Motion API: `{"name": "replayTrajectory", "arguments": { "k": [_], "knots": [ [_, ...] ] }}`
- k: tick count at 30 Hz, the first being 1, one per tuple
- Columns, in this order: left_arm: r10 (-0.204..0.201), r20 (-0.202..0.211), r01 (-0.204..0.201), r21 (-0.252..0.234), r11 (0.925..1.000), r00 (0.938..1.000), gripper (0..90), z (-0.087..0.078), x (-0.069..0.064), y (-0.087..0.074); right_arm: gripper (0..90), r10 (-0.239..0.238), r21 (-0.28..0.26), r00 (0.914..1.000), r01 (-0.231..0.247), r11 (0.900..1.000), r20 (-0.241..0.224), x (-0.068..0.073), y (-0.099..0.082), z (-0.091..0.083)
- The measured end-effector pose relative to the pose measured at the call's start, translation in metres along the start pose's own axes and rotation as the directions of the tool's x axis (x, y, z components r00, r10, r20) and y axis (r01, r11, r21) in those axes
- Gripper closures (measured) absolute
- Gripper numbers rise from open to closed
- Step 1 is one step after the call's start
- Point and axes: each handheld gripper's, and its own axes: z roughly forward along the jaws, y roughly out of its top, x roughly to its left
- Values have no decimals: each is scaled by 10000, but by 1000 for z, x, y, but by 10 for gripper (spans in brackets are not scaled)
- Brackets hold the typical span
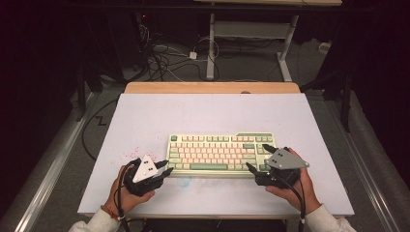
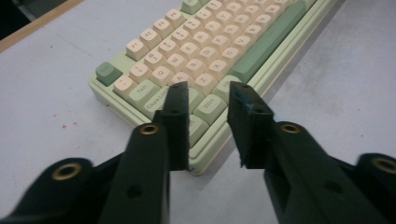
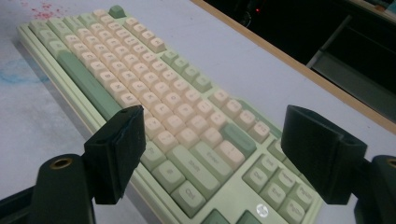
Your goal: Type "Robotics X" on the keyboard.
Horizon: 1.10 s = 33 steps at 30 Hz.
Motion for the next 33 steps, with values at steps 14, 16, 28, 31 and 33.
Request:
{"name": "replayTrajectory", "arguments": {
  "k": [14,16,28,31,33],
  "knots": [
    [591,1202,-706,936,9931,9910,874,38,-8,53,223,255,673,9996,-262,9974,120,-1,-30,-18],
    [636,1394,-793,1097,9908,9882,874,47,-8,62,223,214,700,9997,-224,9973,151,-1,-31,-19],
    [753,1876,-1068,1637,9807,9794,865,94,-16,89,225,191,631,9996,-203,9978,189,-6,-31,-17],
    [868,1836,-1210,1839,9755,9792,860,100,-19,90,227,188,669,9997,-196,9976,128,-5,-32,-15],
    [900,1884,-1264,1911,9734,9780,862,103,-20,90,227,93,725,9999,-99,9973,89,-4,-32,-14]
  ]
}}
